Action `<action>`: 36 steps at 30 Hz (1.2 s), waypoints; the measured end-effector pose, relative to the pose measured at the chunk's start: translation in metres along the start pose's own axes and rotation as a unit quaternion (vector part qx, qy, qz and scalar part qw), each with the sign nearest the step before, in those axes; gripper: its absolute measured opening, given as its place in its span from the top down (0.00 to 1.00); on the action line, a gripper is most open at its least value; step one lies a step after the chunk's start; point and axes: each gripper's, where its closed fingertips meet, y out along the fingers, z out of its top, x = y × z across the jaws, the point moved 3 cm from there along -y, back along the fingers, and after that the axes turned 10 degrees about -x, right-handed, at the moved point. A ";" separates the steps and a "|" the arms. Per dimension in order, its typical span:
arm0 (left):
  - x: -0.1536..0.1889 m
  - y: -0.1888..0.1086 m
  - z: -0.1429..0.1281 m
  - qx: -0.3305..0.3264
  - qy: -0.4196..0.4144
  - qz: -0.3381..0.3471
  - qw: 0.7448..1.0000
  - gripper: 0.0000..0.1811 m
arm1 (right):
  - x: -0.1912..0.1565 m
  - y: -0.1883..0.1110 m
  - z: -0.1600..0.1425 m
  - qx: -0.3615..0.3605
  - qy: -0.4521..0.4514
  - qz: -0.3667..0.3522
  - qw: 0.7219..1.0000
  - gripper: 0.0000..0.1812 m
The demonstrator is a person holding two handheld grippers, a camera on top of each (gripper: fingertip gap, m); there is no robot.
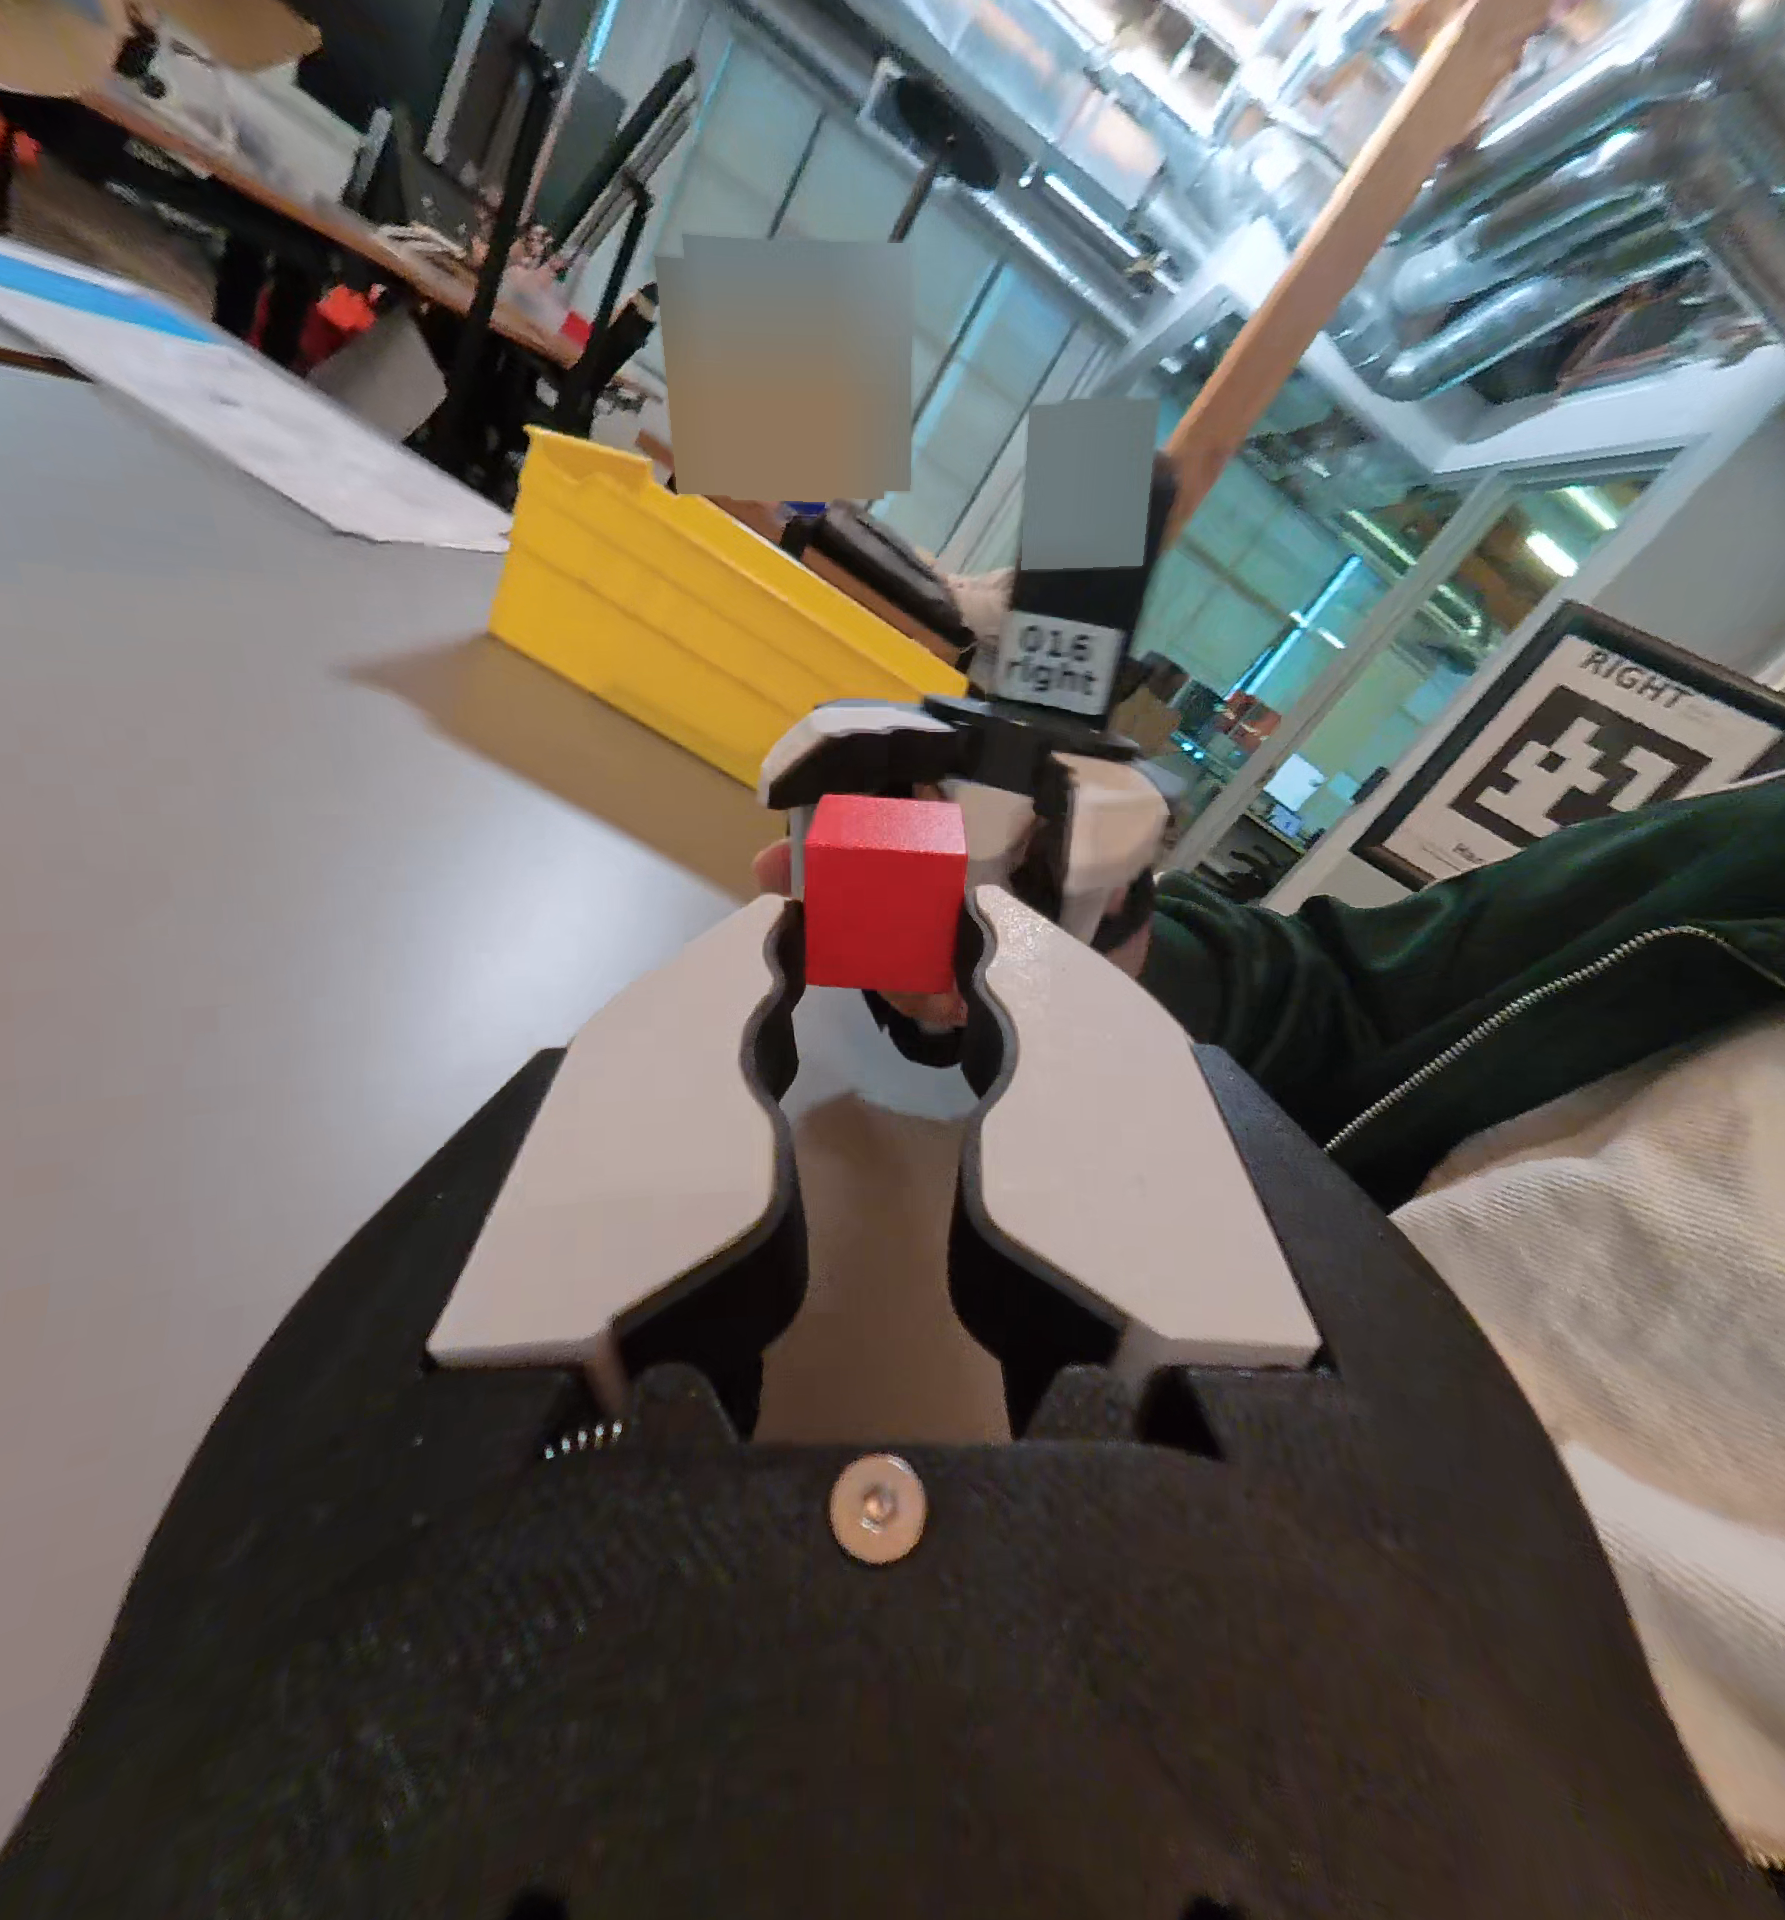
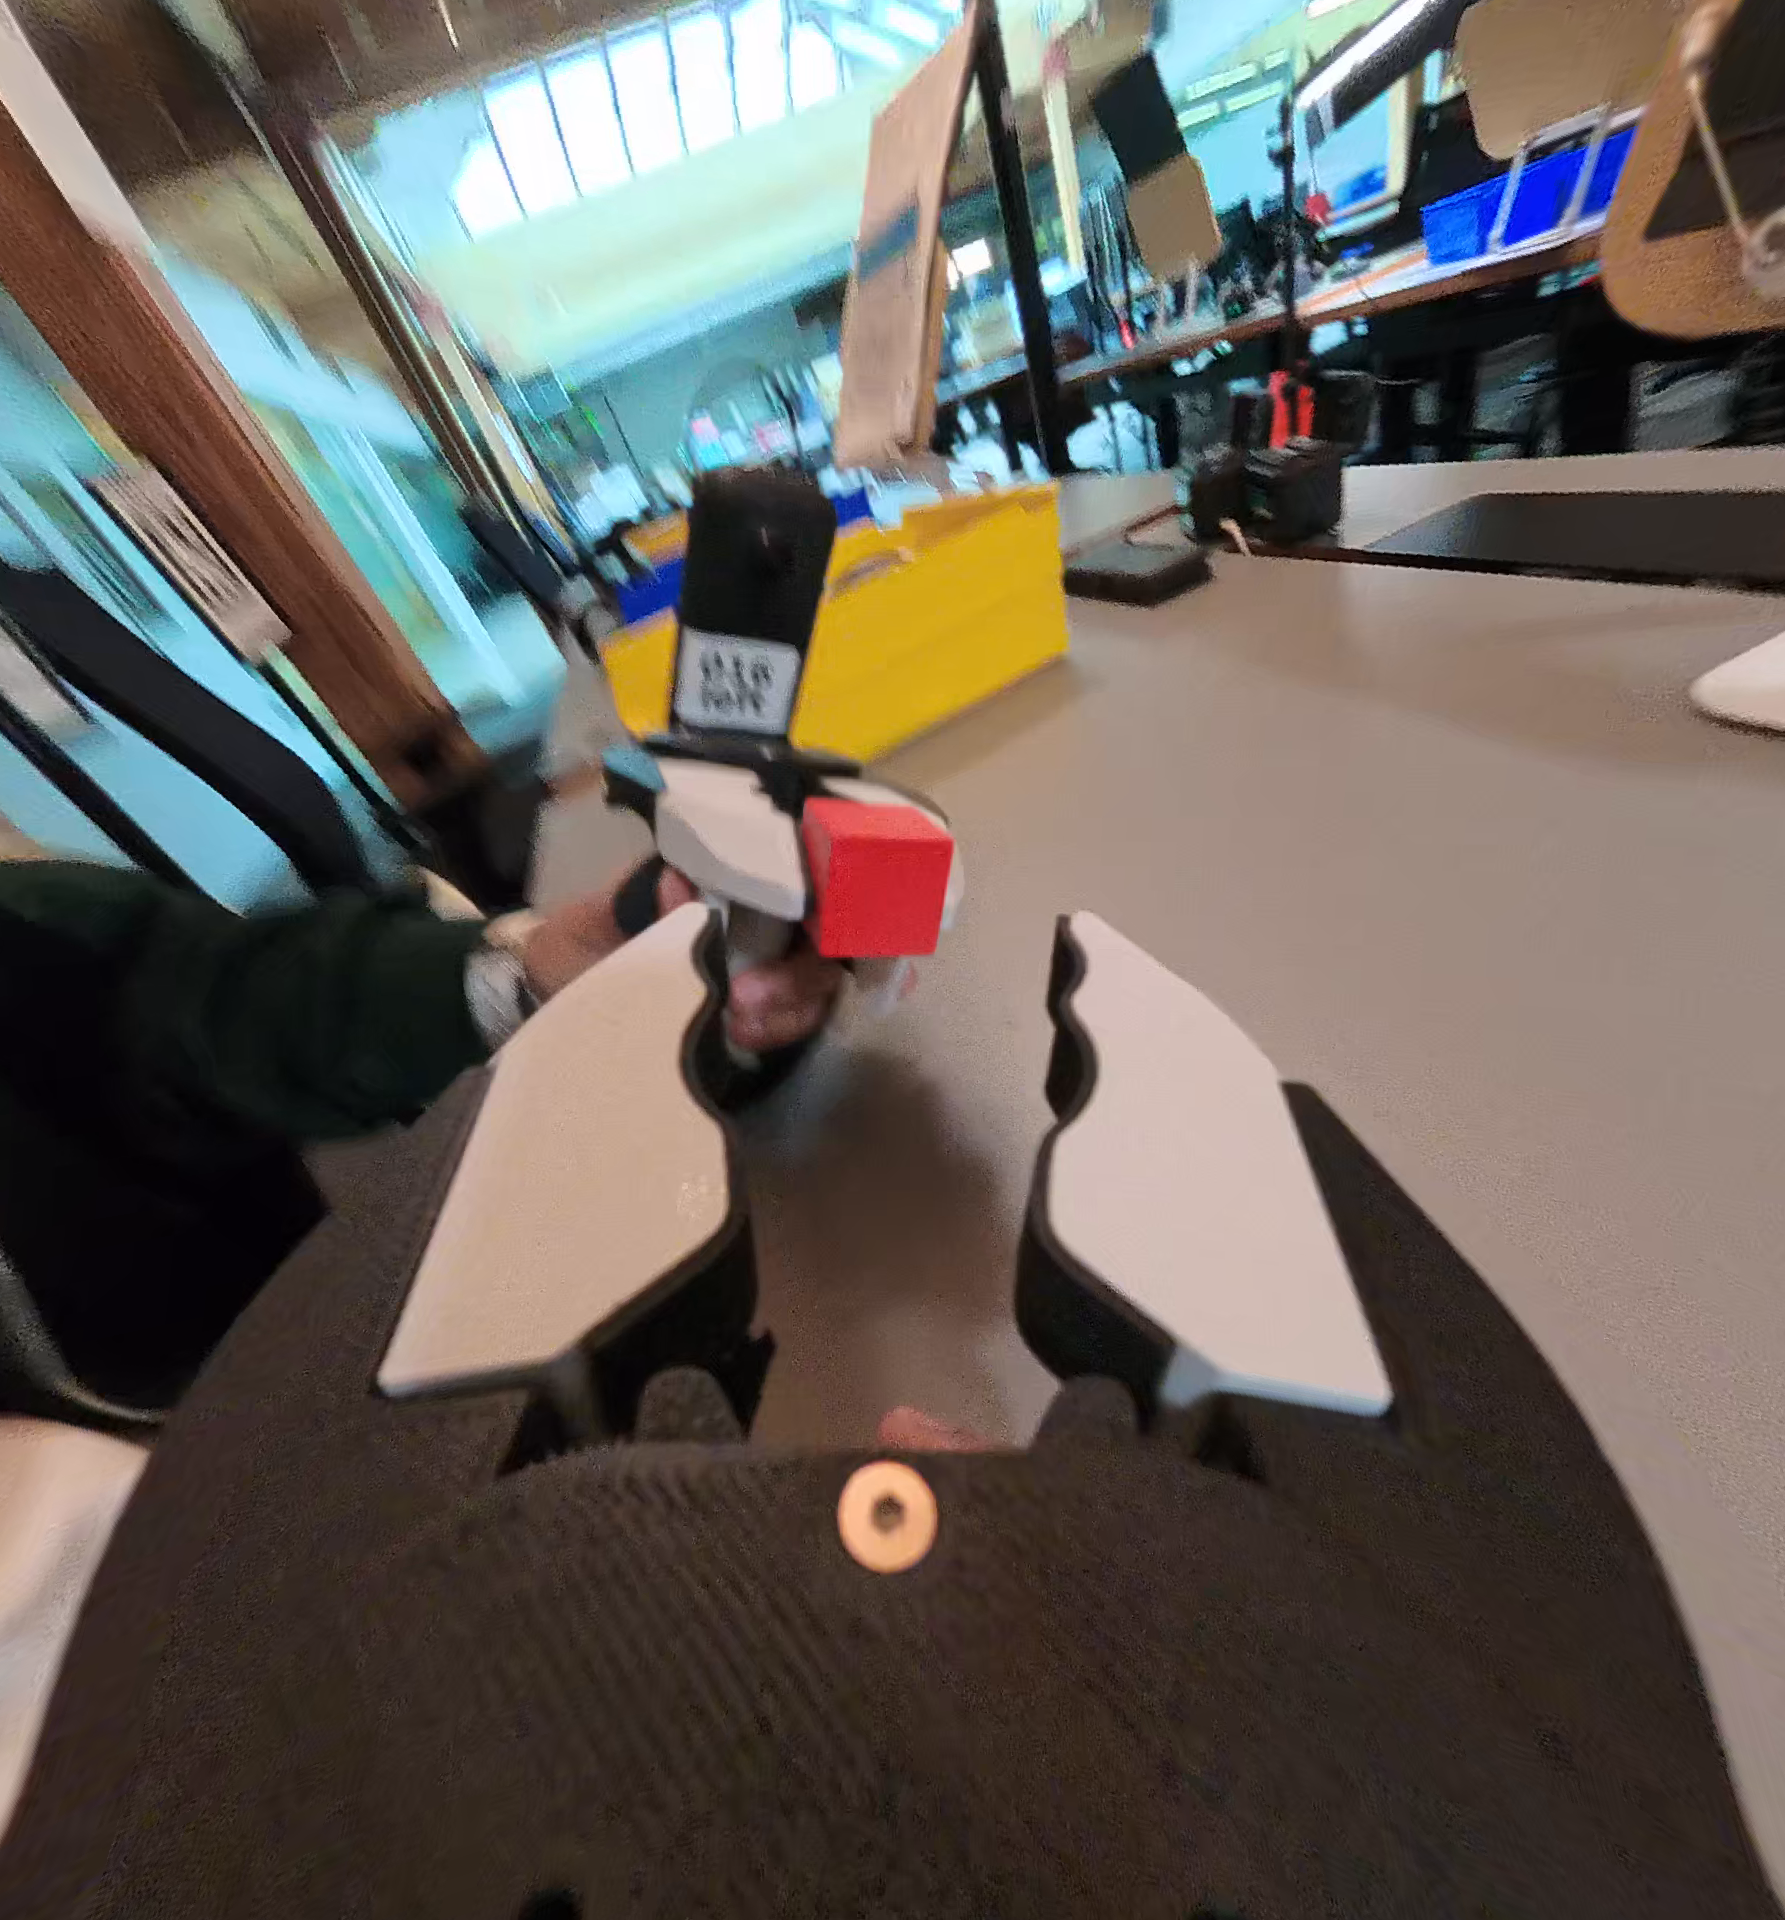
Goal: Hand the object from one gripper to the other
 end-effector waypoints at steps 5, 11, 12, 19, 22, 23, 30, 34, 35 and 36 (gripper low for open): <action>0.011 0.009 -0.003 -0.007 0.000 -0.032 0.999 0.84 | -0.001 -0.003 0.004 0.031 0.067 0.055 0.996 0.73; 0.018 0.017 -0.007 -0.016 0.002 -0.046 0.999 0.84 | -0.014 0.004 0.001 0.012 0.057 0.075 0.995 0.85; 0.019 0.017 -0.006 -0.015 0.001 -0.048 0.999 0.84 | -0.014 0.003 0.001 0.012 0.060 0.077 0.995 0.85; 0.021 0.017 -0.006 -0.014 0.010 -0.050 0.999 0.84 | -0.017 0.003 0.003 -0.004 0.054 0.075 0.996 0.85; 0.021 0.017 -0.006 -0.006 0.013 -0.052 0.999 0.84 | -0.017 0.003 0.003 -0.006 0.057 0.074 0.996 0.85; 0.020 0.017 -0.006 -0.001 0.013 -0.052 0.999 0.84 | -0.017 0.003 0.003 -0.007 0.055 0.072 0.996 0.85; 0.008 0.011 -0.002 0.016 0.013 0.001 1.000 0.69 | -0.011 -0.033 0.042 0.027 0.003 -0.004 1.000 0.85; 0.005 0.010 -0.001 0.023 0.004 0.005 1.000 0.67 | 0.001 -0.107 0.099 0.031 -0.094 -0.157 0.983 0.85; 0.005 0.011 -0.001 0.022 0.002 0.004 1.000 0.66 | 0.008 -0.131 0.111 0.022 -0.106 -0.207 0.972 0.85; 0.005 0.011 -0.002 0.021 0.002 0.004 1.000 0.66 | 0.016 -0.157 0.120 0.011 -0.114 -0.258 0.959 0.85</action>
